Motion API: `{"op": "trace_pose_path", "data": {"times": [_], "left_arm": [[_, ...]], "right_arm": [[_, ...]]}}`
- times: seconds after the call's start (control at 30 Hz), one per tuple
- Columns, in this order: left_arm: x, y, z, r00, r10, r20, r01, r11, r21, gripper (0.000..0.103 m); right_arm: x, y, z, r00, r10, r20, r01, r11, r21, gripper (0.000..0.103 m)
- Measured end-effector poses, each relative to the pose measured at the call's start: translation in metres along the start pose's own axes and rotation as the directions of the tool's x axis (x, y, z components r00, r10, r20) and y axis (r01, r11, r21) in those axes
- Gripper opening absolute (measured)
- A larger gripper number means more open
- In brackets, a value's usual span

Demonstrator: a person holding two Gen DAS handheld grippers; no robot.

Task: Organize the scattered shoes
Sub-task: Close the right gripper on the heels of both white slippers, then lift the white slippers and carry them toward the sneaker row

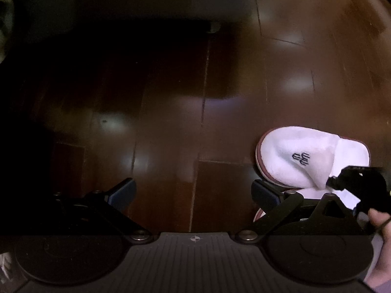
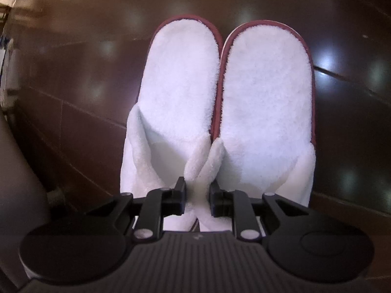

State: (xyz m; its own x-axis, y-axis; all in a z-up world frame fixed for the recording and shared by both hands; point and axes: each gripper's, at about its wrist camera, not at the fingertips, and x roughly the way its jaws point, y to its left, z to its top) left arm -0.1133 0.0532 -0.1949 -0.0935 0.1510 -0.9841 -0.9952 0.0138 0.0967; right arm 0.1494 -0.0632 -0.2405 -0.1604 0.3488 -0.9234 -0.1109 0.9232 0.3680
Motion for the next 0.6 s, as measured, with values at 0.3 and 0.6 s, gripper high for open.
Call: {"op": "trace_pose_path", "data": {"times": [0.3,0.6], "left_arm": [[-0.009,-0.020,-0.016,0.999,-0.011,0.039,0.007,0.995,0.104,0.101],[-0.014,-0.035,-0.053,0.998,-0.019,0.062,0.003,0.969,0.246,0.101]], "right_arm": [[-0.043,-0.035,-0.013,0.996,0.062,0.071,-0.065,0.997,0.047,0.020],[-0.083,-0.075,-0.038,0.982,0.107,0.159,-0.126,0.985,0.120,0.020]]}}
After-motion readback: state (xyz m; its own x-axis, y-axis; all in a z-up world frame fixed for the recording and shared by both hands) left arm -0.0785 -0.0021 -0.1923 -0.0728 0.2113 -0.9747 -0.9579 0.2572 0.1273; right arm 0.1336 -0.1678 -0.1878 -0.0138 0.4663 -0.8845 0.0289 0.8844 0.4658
